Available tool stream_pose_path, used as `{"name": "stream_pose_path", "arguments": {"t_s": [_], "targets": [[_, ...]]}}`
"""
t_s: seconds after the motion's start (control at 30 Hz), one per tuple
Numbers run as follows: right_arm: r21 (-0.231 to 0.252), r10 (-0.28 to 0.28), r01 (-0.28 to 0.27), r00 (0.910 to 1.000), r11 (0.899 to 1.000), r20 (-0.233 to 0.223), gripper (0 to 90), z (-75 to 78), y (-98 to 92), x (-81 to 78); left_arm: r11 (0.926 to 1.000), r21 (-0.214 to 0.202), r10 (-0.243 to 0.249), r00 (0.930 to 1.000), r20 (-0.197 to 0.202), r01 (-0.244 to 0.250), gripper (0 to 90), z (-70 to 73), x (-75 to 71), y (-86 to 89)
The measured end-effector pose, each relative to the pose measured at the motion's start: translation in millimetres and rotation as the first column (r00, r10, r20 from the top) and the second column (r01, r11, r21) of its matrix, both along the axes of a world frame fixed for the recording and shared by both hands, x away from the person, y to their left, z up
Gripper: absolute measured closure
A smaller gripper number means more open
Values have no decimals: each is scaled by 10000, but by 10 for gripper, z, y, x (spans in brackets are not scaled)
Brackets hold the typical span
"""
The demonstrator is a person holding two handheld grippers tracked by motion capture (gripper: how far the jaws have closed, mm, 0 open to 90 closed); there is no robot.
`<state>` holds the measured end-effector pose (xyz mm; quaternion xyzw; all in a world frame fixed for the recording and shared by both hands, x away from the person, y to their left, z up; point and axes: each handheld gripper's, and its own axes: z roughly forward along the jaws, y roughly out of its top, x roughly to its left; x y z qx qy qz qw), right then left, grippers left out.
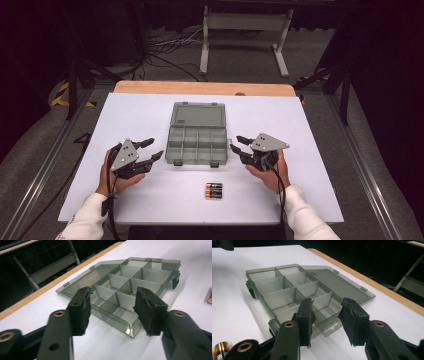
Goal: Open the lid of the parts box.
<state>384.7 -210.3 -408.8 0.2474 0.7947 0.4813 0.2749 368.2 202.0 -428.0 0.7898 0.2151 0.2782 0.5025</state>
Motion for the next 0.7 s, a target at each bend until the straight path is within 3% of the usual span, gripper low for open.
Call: {"name": "stream_pose_path", "arguments": {"t_s": [0.3,0.6,0.7], "targets": [[-39,-126,125,9999,9999,-63,496,-44,-125,-95,9991,102,416,9991,-90,-415,217,-81,-103,56],[-390,-227,213,9991,9990,-359,261,-163,-169,-212,9977,341,597,9976,-358,-585,94,-199,-196,134],[-586,-216,193,9991,9981,-377,239,-180,-161,-238,9978,304,610,9972,-430,-597,79,-228,-217,152]]}}
